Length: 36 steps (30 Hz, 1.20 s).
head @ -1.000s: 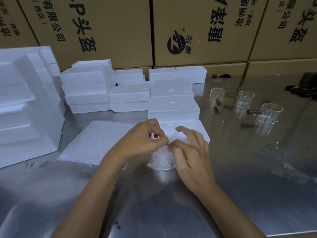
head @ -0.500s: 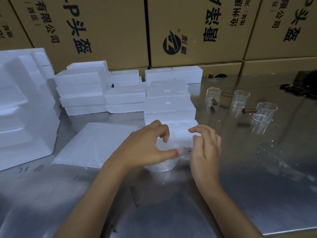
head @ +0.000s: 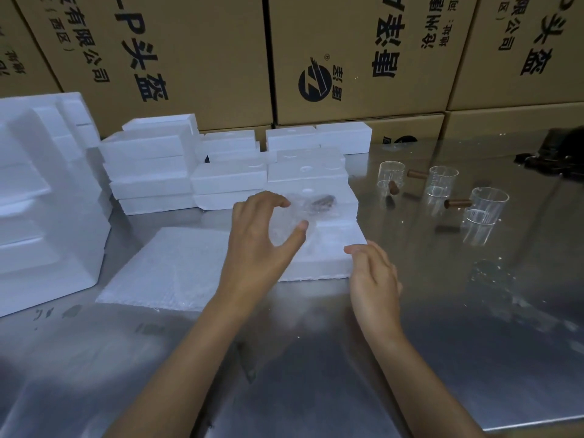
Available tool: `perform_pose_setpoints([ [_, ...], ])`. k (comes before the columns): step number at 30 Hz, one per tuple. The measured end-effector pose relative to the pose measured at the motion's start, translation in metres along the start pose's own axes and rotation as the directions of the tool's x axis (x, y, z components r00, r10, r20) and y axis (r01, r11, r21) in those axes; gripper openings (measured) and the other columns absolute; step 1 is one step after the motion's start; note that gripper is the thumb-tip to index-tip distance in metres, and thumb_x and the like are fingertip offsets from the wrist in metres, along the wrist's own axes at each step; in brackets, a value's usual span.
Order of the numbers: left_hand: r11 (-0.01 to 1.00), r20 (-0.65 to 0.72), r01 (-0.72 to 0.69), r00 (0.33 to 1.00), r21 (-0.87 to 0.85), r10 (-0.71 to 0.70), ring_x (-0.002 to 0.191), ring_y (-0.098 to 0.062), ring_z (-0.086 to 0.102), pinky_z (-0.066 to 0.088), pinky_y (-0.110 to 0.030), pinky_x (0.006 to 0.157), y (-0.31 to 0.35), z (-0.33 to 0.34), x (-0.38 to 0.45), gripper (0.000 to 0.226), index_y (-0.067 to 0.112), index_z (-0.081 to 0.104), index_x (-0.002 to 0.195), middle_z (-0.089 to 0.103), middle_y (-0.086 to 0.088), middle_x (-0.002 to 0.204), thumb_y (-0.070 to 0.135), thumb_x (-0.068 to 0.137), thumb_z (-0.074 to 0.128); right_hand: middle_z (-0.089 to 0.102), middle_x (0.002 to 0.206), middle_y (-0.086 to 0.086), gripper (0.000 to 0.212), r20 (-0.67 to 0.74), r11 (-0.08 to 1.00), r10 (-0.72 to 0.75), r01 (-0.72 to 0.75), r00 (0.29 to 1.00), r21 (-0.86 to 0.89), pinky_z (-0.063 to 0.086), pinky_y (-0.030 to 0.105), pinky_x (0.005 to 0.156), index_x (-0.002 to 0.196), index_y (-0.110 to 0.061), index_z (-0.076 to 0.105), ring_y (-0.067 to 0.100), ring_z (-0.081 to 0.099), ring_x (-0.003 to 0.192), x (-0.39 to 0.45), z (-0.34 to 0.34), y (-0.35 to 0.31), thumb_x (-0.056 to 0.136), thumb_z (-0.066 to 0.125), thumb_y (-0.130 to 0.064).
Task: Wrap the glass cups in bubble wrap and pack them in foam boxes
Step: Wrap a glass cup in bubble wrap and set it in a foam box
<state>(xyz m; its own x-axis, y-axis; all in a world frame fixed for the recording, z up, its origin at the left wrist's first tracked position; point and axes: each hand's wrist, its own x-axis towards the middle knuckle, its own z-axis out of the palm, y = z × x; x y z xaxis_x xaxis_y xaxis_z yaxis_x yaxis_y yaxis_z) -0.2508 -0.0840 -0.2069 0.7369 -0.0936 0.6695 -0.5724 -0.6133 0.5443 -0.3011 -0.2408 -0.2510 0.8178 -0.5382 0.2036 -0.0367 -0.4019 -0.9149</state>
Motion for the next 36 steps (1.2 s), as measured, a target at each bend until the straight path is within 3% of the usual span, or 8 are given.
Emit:
perform_pose_setpoints([
  [3, 0.998, 0.071, -0.017, 0.997, 0.065, 0.012, 0.118, -0.004, 0.037, 0.026, -0.003, 0.092, -0.012, 0.013, -0.004, 0.034, 0.026, 0.057, 0.120, 0.054, 0.015, 0.124, 0.044, 0.092, 0.065, 0.051, 0.141, -0.016, 0.032, 0.002, 1.000, -0.011, 0.011, 1.000, -0.028, 0.014, 0.018, 0.095, 0.107, -0.027, 0.069, 0.002, 0.035, 0.120, -0.001, -0.001, -0.001, 0.102, 0.038, -0.020],
  [7, 0.993, 0.191, -0.011, 0.982, 0.117, -0.012, 0.118, -0.008, 0.039, 0.034, -0.022, 0.100, -0.025, 0.024, -0.008, 0.031, 0.028, 0.062, 0.119, 0.057, 0.013, 0.126, 0.045, 0.093, 0.063, 0.051, 0.141, -0.016, 0.031, -0.001, 1.000, -0.007, 0.007, 1.000, -0.029, 0.015, 0.022, 0.100, 0.106, -0.027, 0.069, 0.008, 0.037, 0.128, -0.002, -0.002, -0.003, 0.101, 0.038, -0.020],
  [20, 0.997, 0.220, 0.044, 0.974, 0.055, -0.055, 0.130, -0.008, 0.038, 0.023, -0.025, 0.103, -0.029, 0.023, -0.009, 0.028, 0.035, 0.063, 0.115, 0.050, 0.015, 0.141, 0.048, 0.089, 0.066, 0.053, 0.133, -0.015, 0.021, -0.013, 0.997, -0.042, 0.041, 0.999, -0.070, 0.016, 0.018, 0.092, 0.107, -0.023, 0.066, 0.011, 0.045, 0.123, -0.001, -0.001, 0.000, 0.098, 0.048, -0.018],
  [23, 0.998, 0.171, 0.060, 0.984, -0.008, -0.058, 0.132, -0.004, 0.036, 0.028, -0.022, 0.105, -0.026, 0.021, -0.009, 0.027, 0.037, 0.058, 0.109, 0.047, 0.017, 0.138, 0.054, 0.089, 0.061, 0.055, 0.128, -0.016, 0.021, -0.024, 0.999, -0.039, 0.038, 0.999, -0.020, 0.023, 0.027, 0.104, 0.108, -0.025, 0.066, 0.010, 0.047, 0.121, -0.001, 0.001, -0.001, 0.097, 0.048, -0.018],
  [26, 0.991, 0.015, 0.081, 0.997, -0.105, -0.080, 0.124, -0.006, 0.044, 0.035, -0.012, 0.096, -0.026, 0.014, -0.002, 0.015, 0.031, 0.058, 0.108, 0.047, 0.019, 0.123, 0.039, 0.095, 0.058, 0.059, 0.120, -0.017, 0.021, -0.073, 0.997, -0.003, 0.008, 0.997, 0.071, 0.026, 0.033, 0.107, 0.108, -0.032, 0.061, 0.009, 0.051, 0.113, 0.009, 0.001, -0.001, 0.096, 0.048, -0.021],
  [30, 0.972, -0.144, 0.159, 0.972, -0.173, -0.184, 0.116, -0.011, 0.051, 0.046, -0.035, 0.098, -0.036, -0.001, 0.020, 0.015, 0.025, 0.059, 0.110, 0.048, 0.018, 0.114, 0.017, 0.098, 0.055, 0.060, 0.109, 0.000, 0.016, -0.159, 0.956, 0.125, -0.076, 0.979, 0.283, 0.045, 0.046, 0.095, 0.100, -0.028, 0.060, 0.017, 0.054, 0.089, 0.058, -0.004, -0.004, 0.097, 0.046, -0.020],
  [33, 0.982, -0.197, 0.168, 0.963, -0.090, -0.183, 0.117, -0.019, 0.049, 0.045, -0.038, 0.099, -0.049, -0.017, 0.059, 0.021, 0.020, 0.059, 0.113, 0.049, 0.006, 0.118, 0.010, 0.095, 0.055, 0.060, 0.102, 0.007, 0.017, -0.194, 0.961, 0.157, -0.105, 0.968, 0.254, 0.048, 0.047, 0.088, 0.103, -0.023, 0.057, 0.023, 0.055, 0.087, 0.092, 0.000, -0.002, 0.097, 0.043, -0.016],
  [36, 0.980, -0.198, 0.159, 0.971, 0.123, -0.133, 0.118, -0.027, 0.048, 0.040, -0.037, 0.099, -0.069, -0.032, 0.124, 0.026, 0.012, 0.057, 0.118, 0.052, -0.005, 0.122, 0.011, 0.092, 0.055, 0.069, 0.102, 0.006, 0.020, -0.253, 0.965, 0.214, -0.164, 0.944, 0.205, 0.042, 0.035, 0.075, 0.110, -0.024, 0.057, 0.030, 0.063, 0.092, 0.117, 0.008, 0.005, 0.097, 0.042, -0.024],
])
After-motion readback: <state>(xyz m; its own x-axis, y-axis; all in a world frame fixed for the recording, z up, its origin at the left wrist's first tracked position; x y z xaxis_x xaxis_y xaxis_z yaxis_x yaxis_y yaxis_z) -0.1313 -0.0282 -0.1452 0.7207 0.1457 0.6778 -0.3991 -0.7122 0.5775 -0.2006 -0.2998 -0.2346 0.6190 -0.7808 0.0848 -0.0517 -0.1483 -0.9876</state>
